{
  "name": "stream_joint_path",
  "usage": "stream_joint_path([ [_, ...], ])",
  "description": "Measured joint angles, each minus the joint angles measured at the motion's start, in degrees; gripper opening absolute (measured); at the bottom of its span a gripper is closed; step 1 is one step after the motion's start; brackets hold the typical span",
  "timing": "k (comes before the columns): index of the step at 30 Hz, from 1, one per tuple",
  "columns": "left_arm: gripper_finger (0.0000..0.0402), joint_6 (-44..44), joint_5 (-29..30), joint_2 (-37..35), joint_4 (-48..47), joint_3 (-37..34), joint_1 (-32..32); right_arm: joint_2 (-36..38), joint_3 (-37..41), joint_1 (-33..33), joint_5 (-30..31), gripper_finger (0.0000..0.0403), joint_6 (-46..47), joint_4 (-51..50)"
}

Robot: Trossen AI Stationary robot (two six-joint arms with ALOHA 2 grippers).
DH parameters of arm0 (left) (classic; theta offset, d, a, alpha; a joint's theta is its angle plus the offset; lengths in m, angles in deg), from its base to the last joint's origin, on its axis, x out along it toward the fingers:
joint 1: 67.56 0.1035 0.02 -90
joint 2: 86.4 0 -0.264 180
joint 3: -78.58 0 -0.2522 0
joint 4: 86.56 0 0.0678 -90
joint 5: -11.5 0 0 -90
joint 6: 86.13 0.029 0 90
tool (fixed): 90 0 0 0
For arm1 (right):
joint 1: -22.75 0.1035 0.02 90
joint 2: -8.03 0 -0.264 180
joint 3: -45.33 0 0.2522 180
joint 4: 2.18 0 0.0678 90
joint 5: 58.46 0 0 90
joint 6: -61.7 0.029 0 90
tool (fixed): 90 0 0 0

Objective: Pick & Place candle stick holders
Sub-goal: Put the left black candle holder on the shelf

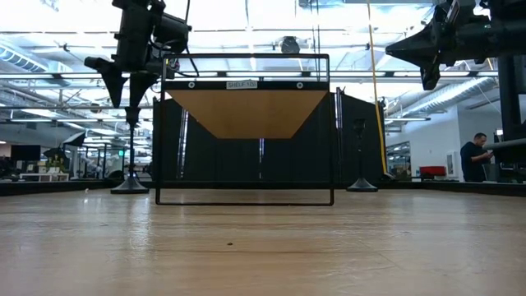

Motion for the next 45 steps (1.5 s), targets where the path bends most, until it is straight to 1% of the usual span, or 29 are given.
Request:
stream_joint_path([
  [28,0.0198,0.2,-4.9,-0.1,-0.4,-0.1,-0.1,0.0,0.0,0.0,0.0,0.0004,-0.1,0.0],
  [45,0.0198,-0.4,-4.6,0.0,-2.1,-0.1,-0.4,0.0,0.0,0.0,0.0,0.0004,-0.1,0.0],
])
